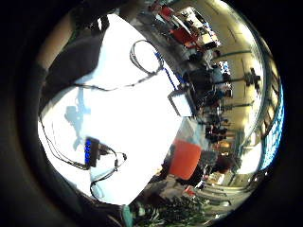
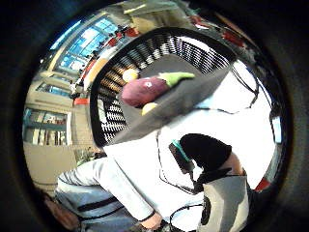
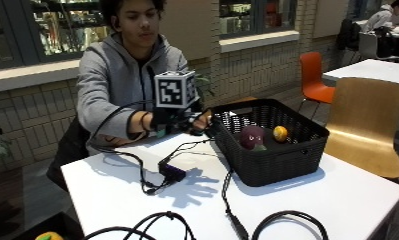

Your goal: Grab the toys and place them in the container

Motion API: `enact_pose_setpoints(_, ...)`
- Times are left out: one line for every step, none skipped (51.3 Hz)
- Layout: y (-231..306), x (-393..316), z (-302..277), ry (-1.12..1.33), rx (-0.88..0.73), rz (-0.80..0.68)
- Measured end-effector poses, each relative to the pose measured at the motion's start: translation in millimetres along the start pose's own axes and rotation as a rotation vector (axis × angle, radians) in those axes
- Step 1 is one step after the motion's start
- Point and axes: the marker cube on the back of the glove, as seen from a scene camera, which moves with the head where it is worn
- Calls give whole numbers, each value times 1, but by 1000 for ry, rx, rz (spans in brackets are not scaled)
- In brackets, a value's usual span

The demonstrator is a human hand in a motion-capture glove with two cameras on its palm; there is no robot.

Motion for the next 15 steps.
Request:
enact_pose_setpoints(8,3,3,0,-4,17)
enact_pose_setpoints(16,7,7,-2,-8,36)
enact_pose_setpoints(24,10,10,-4,-14,58)
enact_pose_setpoints(32,14,13,-7,-19,82)
enact_pose_setpoints(39,19,16,-13,-25,106)
enact_pose_setpoints(47,23,18,-20,-30,128)
enact_pose_setpoints(54,28,20,-28,-34,150)
enact_pose_setpoints(62,33,21,-35,-36,168)
enact_pose_setpoints(70,37,23,-37,-37,184)
enact_pose_setpoints(78,41,25,-38,-36,195)
enact_pose_setpoints(86,45,27,-38,-35,203)
enact_pose_setpoints(94,48,29,-39,-34,208)
enact_pose_setpoints(100,50,31,-42,-33,211)
enact_pose_setpoints(105,51,33,-44,-33,212)
enact_pose_setpoints(108,52,34,-46,-33,213)
